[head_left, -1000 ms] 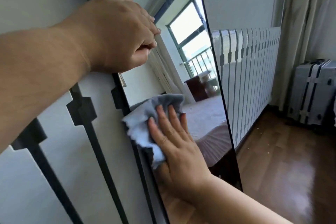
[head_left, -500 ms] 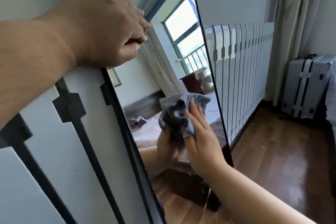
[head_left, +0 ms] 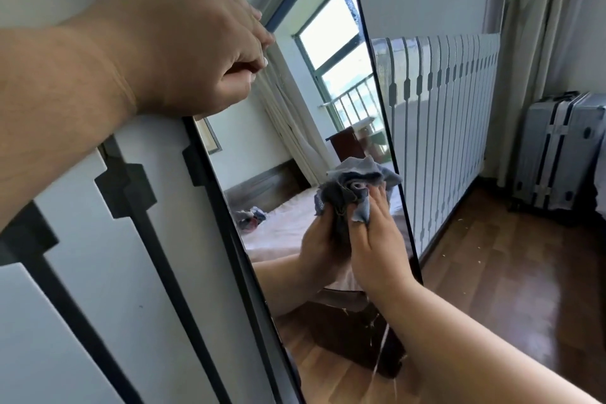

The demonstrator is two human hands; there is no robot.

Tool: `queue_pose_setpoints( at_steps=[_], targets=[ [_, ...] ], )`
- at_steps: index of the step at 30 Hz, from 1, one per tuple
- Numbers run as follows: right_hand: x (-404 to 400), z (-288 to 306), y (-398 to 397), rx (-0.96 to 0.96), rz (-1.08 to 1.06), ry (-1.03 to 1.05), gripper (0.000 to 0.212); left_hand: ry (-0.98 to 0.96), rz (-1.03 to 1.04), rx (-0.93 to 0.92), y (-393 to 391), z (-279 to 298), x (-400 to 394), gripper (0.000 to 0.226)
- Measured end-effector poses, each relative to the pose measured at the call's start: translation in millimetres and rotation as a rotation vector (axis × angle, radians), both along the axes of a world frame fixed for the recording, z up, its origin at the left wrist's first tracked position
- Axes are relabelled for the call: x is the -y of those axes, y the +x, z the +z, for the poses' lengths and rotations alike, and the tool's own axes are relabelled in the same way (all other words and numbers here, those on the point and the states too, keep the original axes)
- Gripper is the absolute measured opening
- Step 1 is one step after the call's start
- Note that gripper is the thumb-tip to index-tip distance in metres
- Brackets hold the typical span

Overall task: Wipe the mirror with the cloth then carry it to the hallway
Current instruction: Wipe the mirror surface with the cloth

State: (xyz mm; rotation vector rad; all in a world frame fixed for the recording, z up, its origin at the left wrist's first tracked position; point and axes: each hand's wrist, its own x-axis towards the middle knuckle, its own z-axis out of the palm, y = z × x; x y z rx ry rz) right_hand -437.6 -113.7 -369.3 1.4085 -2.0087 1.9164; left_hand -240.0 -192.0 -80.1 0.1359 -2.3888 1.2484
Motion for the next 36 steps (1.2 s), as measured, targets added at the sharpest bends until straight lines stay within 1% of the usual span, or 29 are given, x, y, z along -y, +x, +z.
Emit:
queue_pose_setpoints(
  at_steps=[2,4,6,7,12,15,17,21,24,26,28,29,31,33,35,36],
  targets=[
    [-2.3,0.2,3.8,-0.060,-0.005,0.030,0.057,0.000,-0.008,0.001,-0.2,0.5,0.4,0.049],
    [-7.9,-7.2,15.6,-0.220,0.023,0.056,0.064,-0.002,-0.016,0.001,-0.2,1.6,1.5,0.047],
    [-12.5,-18.2,26.8,-0.400,0.069,0.020,0.070,-0.008,-0.023,0.004,-0.1,2.1,3.2,0.046],
    [-13.8,-22.2,30.0,-0.433,0.088,0.003,0.072,-0.013,-0.024,0.006,-0.1,2.0,4.2,0.046],
    [-19.7,-23.7,34.3,-0.395,0.099,0.031,0.065,-0.047,-0.031,0.002,0.8,2.1,5.5,0.045],
    [-21.0,-22.1,38.1,-0.362,0.103,0.060,0.067,-0.092,-0.013,0.025,1.4,0.4,2.5,0.047],
    [-22.4,-20.2,40.2,-0.348,0.107,0.063,0.067,-0.120,-0.033,0.053,4.1,-1.9,-0.8,0.045],
    [-27.3,-16.3,39.6,-0.318,0.143,0.099,0.068,-0.135,-0.116,0.142,18.6,-16.5,-9.3,0.043],
    [-33.6,-21.0,40.0,-0.292,0.155,0.142,0.071,-0.132,-0.157,0.282,36.5,-49.1,-11.6,0.044],
    [-38.0,-30.6,46.2,-0.249,0.149,0.138,0.068,-0.134,-0.145,0.357,47.8,-69.9,-9.8,0.045],
    [-40.3,-47.1,54.8,-0.191,0.142,0.091,0.059,-0.132,-0.135,0.375,52.7,-79.4,-4.8,0.046],
    [-41.4,-58.3,58.3,-0.167,0.131,0.069,0.058,-0.124,-0.135,0.366,52.3,-80.2,-2.3,0.047],
    [-44.0,-82.3,62.2,-0.113,0.101,0.048,0.061,-0.116,-0.128,0.345,49.0,-79.7,1.3,0.048],
    [-47.2,-104.5,59.3,-0.073,0.079,0.056,0.057,-0.120,-0.135,0.340,45.9,-80.9,3.5,0.048],
    [-48.4,-116.7,54.2,-0.090,0.064,0.101,0.059,-0.110,-0.145,0.339,45.1,-82.9,4.6,0.049],
    [-47.7,-118.1,51.6,-0.115,0.060,0.138,0.063,-0.100,-0.147,0.352,44.9,-83.0,4.6,0.049]
  ],
)
